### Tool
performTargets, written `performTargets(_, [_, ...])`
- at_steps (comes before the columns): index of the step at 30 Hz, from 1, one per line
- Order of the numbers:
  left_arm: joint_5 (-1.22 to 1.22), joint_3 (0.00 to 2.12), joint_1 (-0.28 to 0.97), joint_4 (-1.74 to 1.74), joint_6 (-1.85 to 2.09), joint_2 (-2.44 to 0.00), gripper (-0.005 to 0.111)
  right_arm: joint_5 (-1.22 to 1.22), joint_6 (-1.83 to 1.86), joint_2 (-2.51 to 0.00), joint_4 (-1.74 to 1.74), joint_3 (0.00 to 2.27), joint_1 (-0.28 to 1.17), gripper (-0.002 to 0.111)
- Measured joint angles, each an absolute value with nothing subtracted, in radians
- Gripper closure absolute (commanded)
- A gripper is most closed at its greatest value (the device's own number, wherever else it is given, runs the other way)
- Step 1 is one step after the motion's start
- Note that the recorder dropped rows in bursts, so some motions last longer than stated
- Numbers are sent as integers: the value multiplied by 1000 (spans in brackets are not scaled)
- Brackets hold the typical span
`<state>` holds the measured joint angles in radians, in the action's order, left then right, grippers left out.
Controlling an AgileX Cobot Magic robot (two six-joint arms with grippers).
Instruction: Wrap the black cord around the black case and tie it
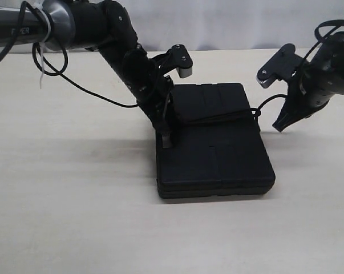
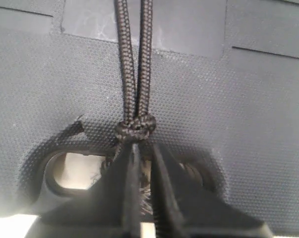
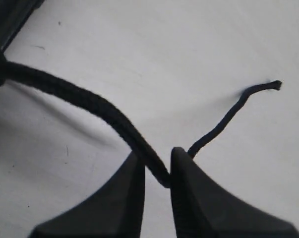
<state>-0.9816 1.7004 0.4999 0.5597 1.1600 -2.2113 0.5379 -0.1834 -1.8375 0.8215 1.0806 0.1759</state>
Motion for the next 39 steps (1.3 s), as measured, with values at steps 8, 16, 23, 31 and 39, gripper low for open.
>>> performTargets(8, [-984, 1700, 500, 560, 1168, -2211, 99, 532, -164, -1884, 852, 1081, 176, 78])
performTargets(16, [-984, 1700, 500, 566, 1168, -2211, 99, 559, -164, -1886, 882, 1081, 176, 104])
performTargets(23, [-988, 1700, 501, 577, 1174, -2211, 99, 660, -164, -1978, 905, 1081, 176, 104])
performTargets(31, [-988, 1700, 504, 590, 1178, -2211, 99, 706, -164, -2030, 947, 1081, 178, 99])
performTargets(39, [-988, 1700, 504, 590, 1178, -2211, 99, 757, -172, -2032, 951, 1081, 178, 57])
